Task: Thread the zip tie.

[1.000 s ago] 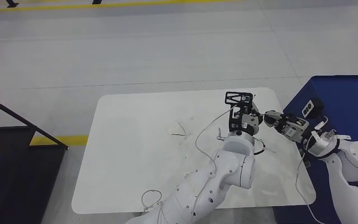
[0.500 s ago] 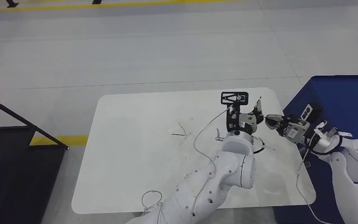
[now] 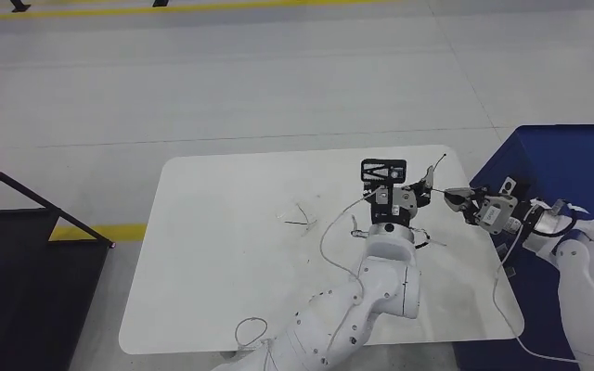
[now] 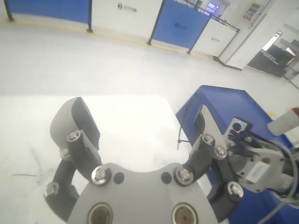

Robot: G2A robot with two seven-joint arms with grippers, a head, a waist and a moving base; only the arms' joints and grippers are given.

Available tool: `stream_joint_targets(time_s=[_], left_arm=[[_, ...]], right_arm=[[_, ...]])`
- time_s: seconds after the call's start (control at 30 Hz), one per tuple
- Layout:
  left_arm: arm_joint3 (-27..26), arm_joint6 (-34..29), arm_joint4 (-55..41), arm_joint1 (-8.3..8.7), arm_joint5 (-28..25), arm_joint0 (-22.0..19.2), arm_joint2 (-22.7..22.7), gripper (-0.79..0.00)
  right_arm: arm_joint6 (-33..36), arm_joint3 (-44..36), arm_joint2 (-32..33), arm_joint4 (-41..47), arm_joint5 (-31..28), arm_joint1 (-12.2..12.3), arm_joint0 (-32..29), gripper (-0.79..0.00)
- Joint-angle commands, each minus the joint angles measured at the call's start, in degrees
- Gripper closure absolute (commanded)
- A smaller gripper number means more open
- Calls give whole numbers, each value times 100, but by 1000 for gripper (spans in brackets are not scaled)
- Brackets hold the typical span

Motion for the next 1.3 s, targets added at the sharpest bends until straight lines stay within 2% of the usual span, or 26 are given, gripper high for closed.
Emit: stream_joint_targets(time_s=[0.0, 0.07, 0.13, 0.37, 0.47, 0.53, 0.63, 0.67, 0.77, 0.8, 0.83, 0.87, 0.93, 1.27], left_arm=[[102, 435, 754, 3, 61, 108, 158, -785], [321, 1048, 1205, 43, 6, 151, 311, -785], [450, 1294, 1354, 59, 171, 178, 327, -785], [450, 1294, 1354, 59, 171, 178, 327, -785], [1045, 1274, 2558, 119, 91, 111, 520, -785], [1058, 951, 2881, 114, -134, 134, 585, -785], [1076, 825, 3237, 140, -218, 214, 517, -785], [1114, 813, 3371, 151, -206, 245, 491, -763], [1213, 692, 3740, 154, -178, 293, 450, -594], [1232, 638, 3815, 151, -168, 288, 445, -508], [1248, 605, 3886, 144, -121, 282, 443, -480], [1288, 559, 3933, 137, -114, 273, 450, -406], [1354, 470, 3999, 118, -167, 239, 462, -376], [1588, 328, 3968, 57, -358, 133, 719, -366]], right_arm=[[16, 46, -25, 273, 354, 6, 42, 0], [28, 97, -39, 491, 704, 22, 123, 0], [37, 134, -75, 659, 995, 38, 185, 0], [17, 123, -83, 680, 1027, 43, 202, 0], [-32, 115, -84, 742, 918, 35, 177, 0], [-137, 100, -66, 883, 830, 27, 129, 0], [-295, 42, -43, 986, 816, 34, 94, 0], [-337, 29, -37, 1009, 804, 37, 87, 0], [-337, 29, -37, 1009, 804, 37, 87, 0], [-337, 29, -37, 1009, 804, 37, 87, 0], [-337, 29, -37, 1009, 804, 37, 87, 0], [-337, 29, -37, 1009, 804, 37, 87, 0], [-337, 29, -37, 1009, 804, 37, 87, 0], [-337, 29, -37, 1009, 804, 37, 87, 0]])
